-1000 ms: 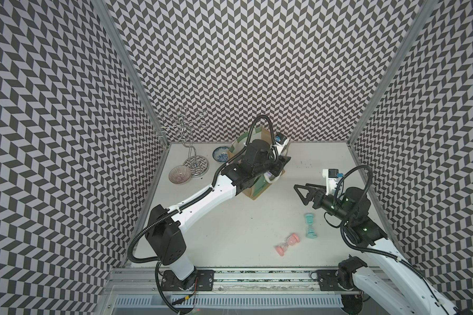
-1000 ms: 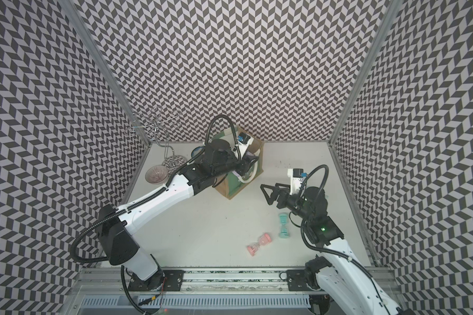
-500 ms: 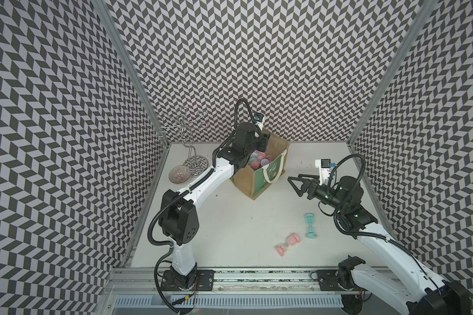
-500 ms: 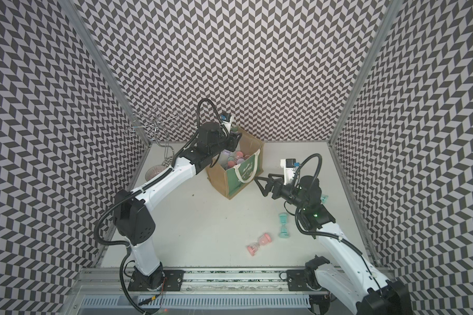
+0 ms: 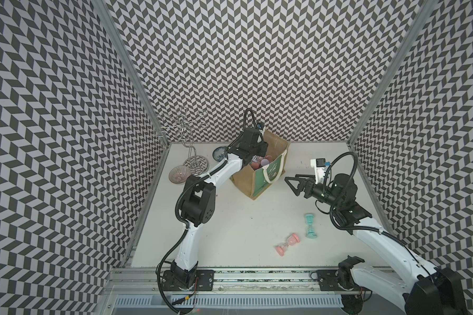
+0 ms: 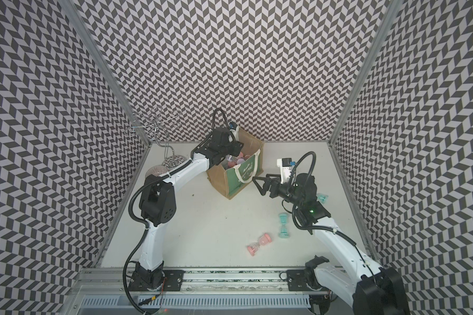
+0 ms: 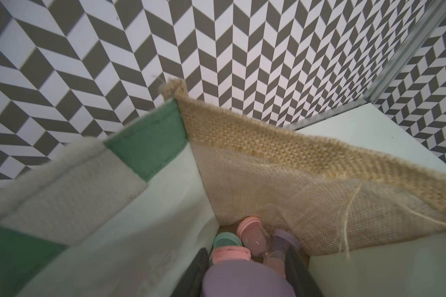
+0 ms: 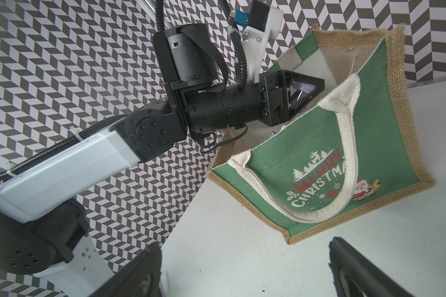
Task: Put the hourglass into the canvas bag
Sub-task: Place the hourglass in the canvas bag.
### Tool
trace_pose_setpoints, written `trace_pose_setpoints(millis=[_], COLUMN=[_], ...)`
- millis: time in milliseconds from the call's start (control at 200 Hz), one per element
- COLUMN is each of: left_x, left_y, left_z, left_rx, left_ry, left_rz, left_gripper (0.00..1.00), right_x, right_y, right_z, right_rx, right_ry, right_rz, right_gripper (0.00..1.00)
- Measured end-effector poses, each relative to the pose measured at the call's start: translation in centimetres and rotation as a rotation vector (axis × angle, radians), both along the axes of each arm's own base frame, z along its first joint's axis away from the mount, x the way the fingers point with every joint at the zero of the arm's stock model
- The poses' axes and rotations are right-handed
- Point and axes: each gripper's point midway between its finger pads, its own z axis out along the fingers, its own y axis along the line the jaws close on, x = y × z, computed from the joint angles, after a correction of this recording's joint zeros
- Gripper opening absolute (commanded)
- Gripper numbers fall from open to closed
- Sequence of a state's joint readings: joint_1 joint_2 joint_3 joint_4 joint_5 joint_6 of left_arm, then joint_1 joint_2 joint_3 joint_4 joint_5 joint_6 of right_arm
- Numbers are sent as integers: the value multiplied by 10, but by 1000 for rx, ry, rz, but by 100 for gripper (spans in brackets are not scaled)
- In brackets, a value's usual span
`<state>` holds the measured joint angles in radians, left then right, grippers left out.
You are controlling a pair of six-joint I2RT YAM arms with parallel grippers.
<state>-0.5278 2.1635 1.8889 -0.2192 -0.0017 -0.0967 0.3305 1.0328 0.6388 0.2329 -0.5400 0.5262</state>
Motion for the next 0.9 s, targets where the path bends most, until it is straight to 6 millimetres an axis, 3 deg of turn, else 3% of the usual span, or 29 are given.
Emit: trace_pose_setpoints(millis=[115, 285, 551, 901], left_x=[-2, -3, -6, -8], left_y=[1, 3, 7, 9], left_z=[-16, -21, -33, -19], left_rx=[18, 25, 44, 39], left_ry=[38, 49, 71, 49], left_rz=[3, 8, 15, 19], left_gripper=[34, 43, 49, 59], right_x=[0, 1, 2, 3], right_y=[0, -1, -1, -4], right_z=[-1, -1, -1, 0], right_rx=[-3, -6, -8, -10], right_ry=[-1, -3, -4, -4], right_rz=[-1, -5, -12, -27], right_gripper=[99, 99, 99, 99])
